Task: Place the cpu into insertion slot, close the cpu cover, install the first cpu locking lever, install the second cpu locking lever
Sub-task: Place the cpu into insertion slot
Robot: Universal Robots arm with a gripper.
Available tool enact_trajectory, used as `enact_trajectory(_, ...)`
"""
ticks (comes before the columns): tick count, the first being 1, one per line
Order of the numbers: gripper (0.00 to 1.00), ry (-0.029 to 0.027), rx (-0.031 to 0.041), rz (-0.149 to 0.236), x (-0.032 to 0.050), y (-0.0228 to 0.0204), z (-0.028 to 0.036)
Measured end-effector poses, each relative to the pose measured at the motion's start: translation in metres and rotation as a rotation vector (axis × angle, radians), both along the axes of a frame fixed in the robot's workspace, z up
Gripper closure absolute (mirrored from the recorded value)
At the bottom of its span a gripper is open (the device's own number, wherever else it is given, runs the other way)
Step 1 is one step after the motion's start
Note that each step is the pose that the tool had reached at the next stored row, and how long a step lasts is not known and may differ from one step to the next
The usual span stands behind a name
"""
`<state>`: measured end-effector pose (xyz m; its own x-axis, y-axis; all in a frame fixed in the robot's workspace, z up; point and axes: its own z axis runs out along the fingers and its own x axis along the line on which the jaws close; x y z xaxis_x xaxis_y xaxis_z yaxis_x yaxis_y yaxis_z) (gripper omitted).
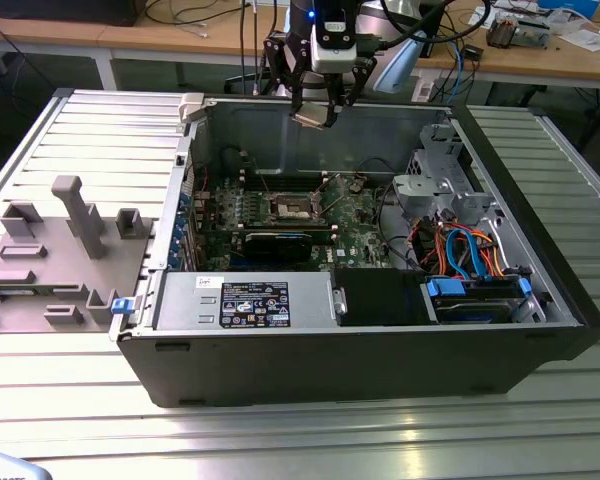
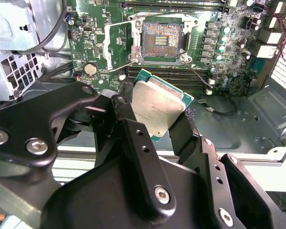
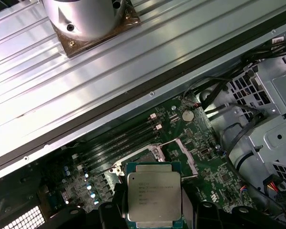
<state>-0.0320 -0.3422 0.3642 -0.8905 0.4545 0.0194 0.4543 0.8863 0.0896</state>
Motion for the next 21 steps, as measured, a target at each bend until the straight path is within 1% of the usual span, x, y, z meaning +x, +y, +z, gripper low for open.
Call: enact_trajectory(21,0.45,0.0,-0.0001,-0.014,0.0,0.0,0.0)
